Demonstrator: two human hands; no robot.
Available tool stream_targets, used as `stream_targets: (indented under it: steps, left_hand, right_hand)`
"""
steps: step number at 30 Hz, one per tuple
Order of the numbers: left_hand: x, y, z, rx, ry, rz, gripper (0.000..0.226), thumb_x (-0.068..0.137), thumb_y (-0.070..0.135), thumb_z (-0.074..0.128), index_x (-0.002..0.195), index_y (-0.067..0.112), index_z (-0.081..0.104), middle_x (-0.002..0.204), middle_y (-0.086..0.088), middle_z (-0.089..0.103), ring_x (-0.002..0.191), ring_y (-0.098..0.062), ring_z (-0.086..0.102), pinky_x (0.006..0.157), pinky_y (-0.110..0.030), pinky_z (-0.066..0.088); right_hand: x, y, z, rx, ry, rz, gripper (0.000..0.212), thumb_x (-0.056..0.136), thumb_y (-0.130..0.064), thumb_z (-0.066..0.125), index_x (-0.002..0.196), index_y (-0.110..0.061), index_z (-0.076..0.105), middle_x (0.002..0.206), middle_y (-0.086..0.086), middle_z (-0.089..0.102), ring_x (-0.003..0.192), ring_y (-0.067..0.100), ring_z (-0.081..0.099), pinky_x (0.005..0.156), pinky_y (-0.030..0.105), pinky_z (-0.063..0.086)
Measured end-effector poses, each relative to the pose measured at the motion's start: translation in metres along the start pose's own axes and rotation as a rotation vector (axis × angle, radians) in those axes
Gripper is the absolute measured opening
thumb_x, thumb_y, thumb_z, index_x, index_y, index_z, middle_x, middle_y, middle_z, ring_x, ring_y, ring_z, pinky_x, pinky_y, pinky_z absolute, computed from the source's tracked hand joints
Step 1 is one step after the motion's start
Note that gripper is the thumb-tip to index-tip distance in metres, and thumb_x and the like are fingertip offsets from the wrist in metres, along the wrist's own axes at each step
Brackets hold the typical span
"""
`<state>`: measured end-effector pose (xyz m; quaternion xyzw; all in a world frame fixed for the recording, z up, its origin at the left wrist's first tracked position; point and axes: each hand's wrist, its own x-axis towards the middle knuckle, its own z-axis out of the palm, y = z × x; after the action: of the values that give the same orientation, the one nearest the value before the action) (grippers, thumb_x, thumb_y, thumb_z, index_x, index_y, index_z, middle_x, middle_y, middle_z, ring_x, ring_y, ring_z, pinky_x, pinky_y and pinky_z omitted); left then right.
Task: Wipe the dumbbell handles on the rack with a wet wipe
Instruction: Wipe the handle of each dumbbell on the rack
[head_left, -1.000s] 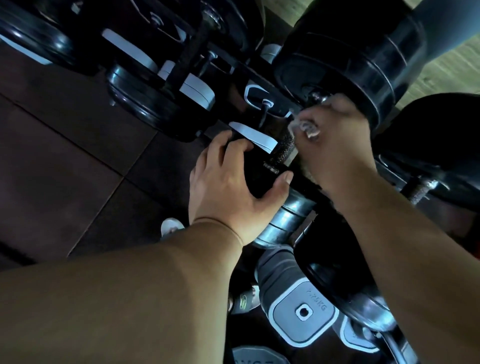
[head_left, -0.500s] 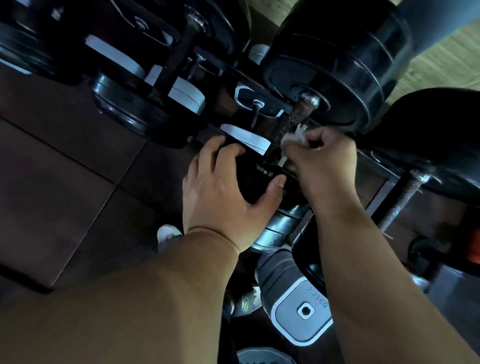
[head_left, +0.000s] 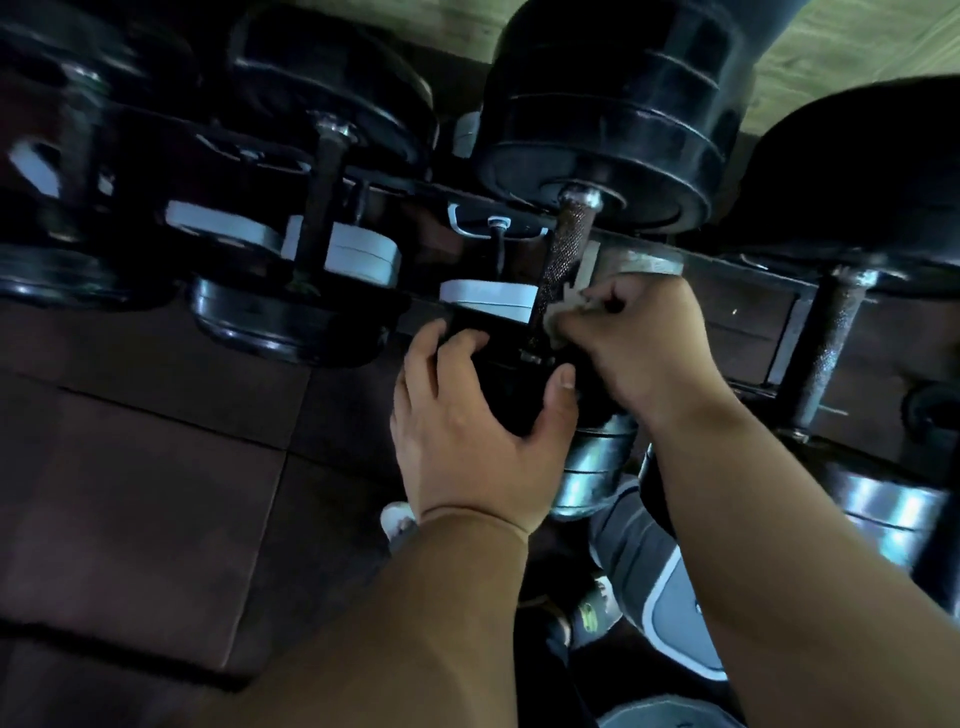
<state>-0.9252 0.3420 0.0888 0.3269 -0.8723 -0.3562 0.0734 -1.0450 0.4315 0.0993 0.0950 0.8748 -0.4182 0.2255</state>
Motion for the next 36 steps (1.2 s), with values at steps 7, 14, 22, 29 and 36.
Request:
stream_targets:
  steps: [7,14,22,29,36]
  left_hand:
    - [0.0,0.001,0.0,-0.004,-0.002,0.027,0.065,0.082,0.067,0.057,0.124,0.018,0.06,0.146,0.0,0.052,0.131,-0.025,0.054,0.1,-0.057,0.051]
    - [0.0,0.0,-0.001,-0.009,-0.002,0.077,0.061,0.086,0.065,0.057,0.124,0.017,0.06,0.142,-0.002,0.053,0.126,-0.027,0.058,0.093,-0.058,0.054]
    - [-0.001,0.0,-0.001,-0.002,-0.015,0.084,0.058,0.086,0.063,0.056,0.124,0.02,0.058,0.143,0.001,0.051,0.128,-0.023,0.056,0.095,-0.058,0.053]
    - [0.0,-0.002,-0.002,0.017,-0.013,0.099,0.059,0.087,0.062,0.054,0.124,0.017,0.058,0.142,-0.001,0.051,0.127,-0.026,0.055,0.096,-0.058,0.053]
    - [0.0,0.001,-0.002,0.022,-0.025,0.071,0.057,0.086,0.061,0.053,0.125,0.019,0.056,0.143,0.002,0.05,0.129,-0.021,0.053,0.098,-0.056,0.052]
  right_hand:
    - [0.032,-0.014,0.001,0.113,0.254,-0.029,0.013,0.076,-0.033,0.074,0.077,-0.021,0.077,0.066,0.001,0.073,0.064,0.019,0.069,0.063,0.036,0.059]
    - [0.014,0.005,-0.001,0.056,0.021,0.019,0.018,0.074,-0.023,0.083,0.084,-0.012,0.073,0.067,-0.004,0.068,0.058,0.01,0.06,0.056,0.016,0.049]
    - [0.034,0.001,-0.003,0.336,0.148,-0.009,0.014,0.078,-0.018,0.082,0.075,-0.009,0.073,0.061,-0.009,0.066,0.053,-0.002,0.059,0.055,0.018,0.048]
    - [0.016,0.011,-0.006,0.19,0.004,-0.001,0.013,0.071,-0.014,0.083,0.073,-0.006,0.073,0.069,0.0,0.073,0.058,0.002,0.059,0.057,0.018,0.048]
    - [0.04,-0.004,0.001,0.397,0.14,-0.01,0.013,0.075,-0.013,0.08,0.074,-0.004,0.071,0.064,-0.01,0.068,0.056,-0.01,0.059,0.061,0.021,0.056]
